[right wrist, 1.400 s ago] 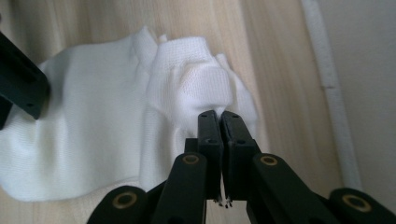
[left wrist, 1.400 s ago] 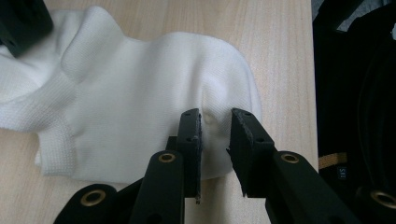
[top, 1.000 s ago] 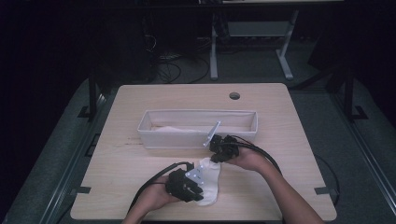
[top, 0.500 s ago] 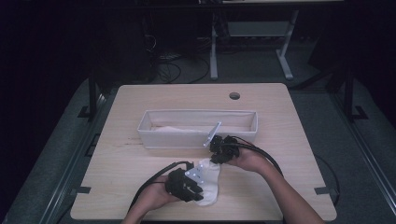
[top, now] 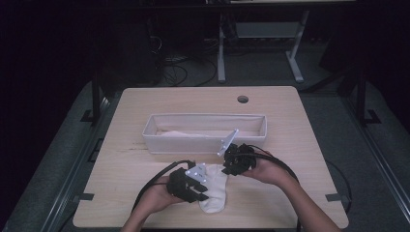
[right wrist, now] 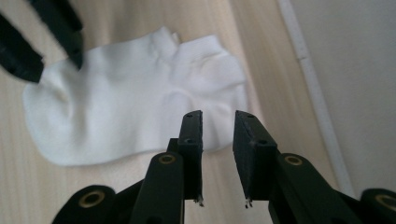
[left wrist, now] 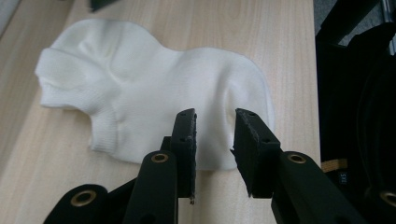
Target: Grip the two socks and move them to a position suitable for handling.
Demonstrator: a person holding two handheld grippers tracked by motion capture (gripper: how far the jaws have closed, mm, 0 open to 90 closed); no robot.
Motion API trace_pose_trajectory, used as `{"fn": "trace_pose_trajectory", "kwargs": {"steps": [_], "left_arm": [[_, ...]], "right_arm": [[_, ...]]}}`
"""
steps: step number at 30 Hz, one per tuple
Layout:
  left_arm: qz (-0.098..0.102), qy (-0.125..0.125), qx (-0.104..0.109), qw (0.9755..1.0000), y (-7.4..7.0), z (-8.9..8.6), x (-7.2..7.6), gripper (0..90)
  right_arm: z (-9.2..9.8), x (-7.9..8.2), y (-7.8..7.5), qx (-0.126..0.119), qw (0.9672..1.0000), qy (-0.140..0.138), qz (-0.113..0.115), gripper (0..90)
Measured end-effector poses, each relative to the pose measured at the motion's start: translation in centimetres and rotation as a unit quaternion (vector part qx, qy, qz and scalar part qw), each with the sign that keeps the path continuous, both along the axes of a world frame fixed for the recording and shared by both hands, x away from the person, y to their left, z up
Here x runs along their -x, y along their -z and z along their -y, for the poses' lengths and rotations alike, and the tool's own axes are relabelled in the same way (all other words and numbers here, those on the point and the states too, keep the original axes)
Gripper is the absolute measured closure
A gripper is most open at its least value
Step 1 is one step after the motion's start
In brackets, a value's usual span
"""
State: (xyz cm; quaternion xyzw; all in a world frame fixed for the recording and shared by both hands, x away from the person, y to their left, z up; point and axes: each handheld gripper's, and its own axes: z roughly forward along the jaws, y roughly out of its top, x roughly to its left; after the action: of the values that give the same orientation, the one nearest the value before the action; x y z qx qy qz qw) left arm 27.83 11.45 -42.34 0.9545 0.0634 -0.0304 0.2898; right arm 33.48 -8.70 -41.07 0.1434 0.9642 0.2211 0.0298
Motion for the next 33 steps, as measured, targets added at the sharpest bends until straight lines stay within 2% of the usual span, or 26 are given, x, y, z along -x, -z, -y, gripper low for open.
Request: {"fn": "trace_pose_trajectory", "kwargs": {"steps": [3, 6, 10, 21, 26, 33], "left_arm": [[-0.002, -0.004, -0.002, 1.0, -0.1, -0.2, -0.4, 68.8], [0.004, -0.011, 0.0, 0.9999, -0.1, -0.3, -0.9, 67.3], [0.002, -0.023, 0.0, 0.9997, 0.0, -0.5, -1.6, 65.8], [-0.001, -0.032, -0.003, 0.9995, -0.1, -0.4, -2.8, 65.0], [-0.014, -0.032, -0.001, 0.9994, 0.1, -0.1, -3.3, 71.0], [-0.015, -0.021, -0.012, 0.9996, 0.1, 0.7, -3.8, 73.8]], "right_arm": [[0.1, 0.7, 0.0, -0.004, 1.0, -0.008, 0.001, 71.4], [0.2, 1.4, 0.0, -0.006, 0.9999, -0.011, -0.008, 69.1], [0.1, 2.2, 0.0, -0.009, 0.9997, -0.024, -0.005, 68.7], [-0.2, 4.4, -0.7, -0.021, 0.999, -0.039, -0.001, 68.0], [-0.5, 5.3, -0.8, -0.024, 0.9981, -0.057, -0.001, 68.3], [-1.3, 6.6, -0.3, -0.028, 0.996, -0.085, -0.004, 69.1]]}}
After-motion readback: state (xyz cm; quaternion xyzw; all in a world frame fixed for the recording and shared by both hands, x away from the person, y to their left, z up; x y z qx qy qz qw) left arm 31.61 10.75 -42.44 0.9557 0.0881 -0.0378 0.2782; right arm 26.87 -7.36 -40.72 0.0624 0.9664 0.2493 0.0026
